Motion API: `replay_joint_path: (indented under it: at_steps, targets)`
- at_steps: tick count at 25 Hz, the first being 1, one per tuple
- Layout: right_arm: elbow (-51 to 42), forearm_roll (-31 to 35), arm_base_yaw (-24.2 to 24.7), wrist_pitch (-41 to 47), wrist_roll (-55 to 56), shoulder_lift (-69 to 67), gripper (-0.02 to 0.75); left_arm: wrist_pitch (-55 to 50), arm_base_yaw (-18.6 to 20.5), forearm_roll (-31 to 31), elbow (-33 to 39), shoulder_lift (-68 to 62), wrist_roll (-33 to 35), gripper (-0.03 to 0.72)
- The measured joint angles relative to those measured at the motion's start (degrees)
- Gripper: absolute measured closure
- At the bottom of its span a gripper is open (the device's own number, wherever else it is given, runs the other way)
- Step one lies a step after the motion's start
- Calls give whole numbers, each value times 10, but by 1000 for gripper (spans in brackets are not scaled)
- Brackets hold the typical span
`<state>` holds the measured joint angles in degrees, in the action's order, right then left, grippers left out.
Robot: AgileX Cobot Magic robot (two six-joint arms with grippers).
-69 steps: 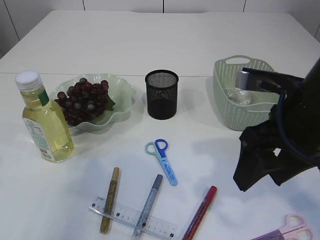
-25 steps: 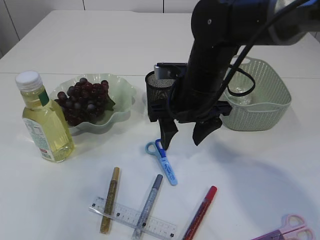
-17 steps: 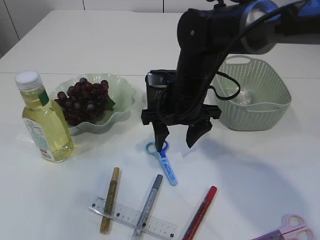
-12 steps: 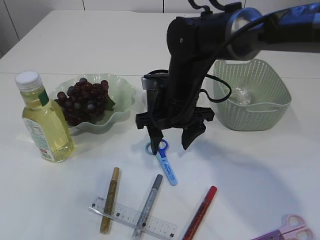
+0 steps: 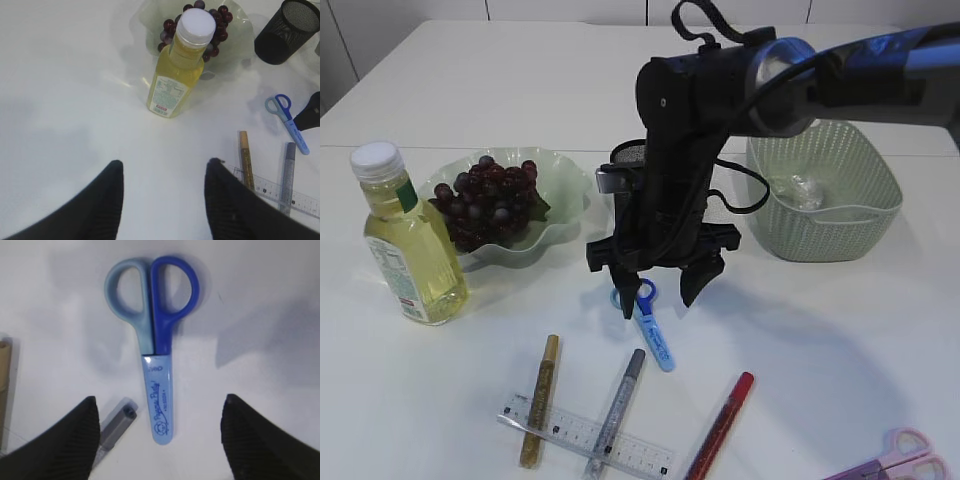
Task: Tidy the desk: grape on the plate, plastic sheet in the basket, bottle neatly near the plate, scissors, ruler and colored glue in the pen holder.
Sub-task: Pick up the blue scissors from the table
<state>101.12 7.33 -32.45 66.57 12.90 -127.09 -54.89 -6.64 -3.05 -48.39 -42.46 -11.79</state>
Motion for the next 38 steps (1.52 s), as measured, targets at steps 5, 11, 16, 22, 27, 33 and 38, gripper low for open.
replay_joint_path:
  at_steps: [5, 11, 16, 22, 27, 33, 38]
  targets:
    - [5, -1, -1, -6, 0, -21, 155, -13, 0, 0, 0, 0, 0, 307]
    - [31, -7, -5, -6, 0, -41, 155, -16, 0, -1, 0, 0, 0, 308]
    - [33, -16, -5, 3, 0, -45, 155, -17, 0, -1, 0, 0, 0, 309]
    - [37, -19, -5, 13, 0, -52, 155, -17, 0, -1, 0, 0, 0, 309]
    - [39, -20, -5, 13, 0, -53, 155, -17, 0, -1, 0, 0, 0, 309]
    - [39, -20, -5, 13, 1, -53, 155, -18, 0, -1, 0, 0, 0, 309]
    - [39, -20, -5, 13, 1, -53, 155, -18, 0, -1, 0, 0, 0, 309]
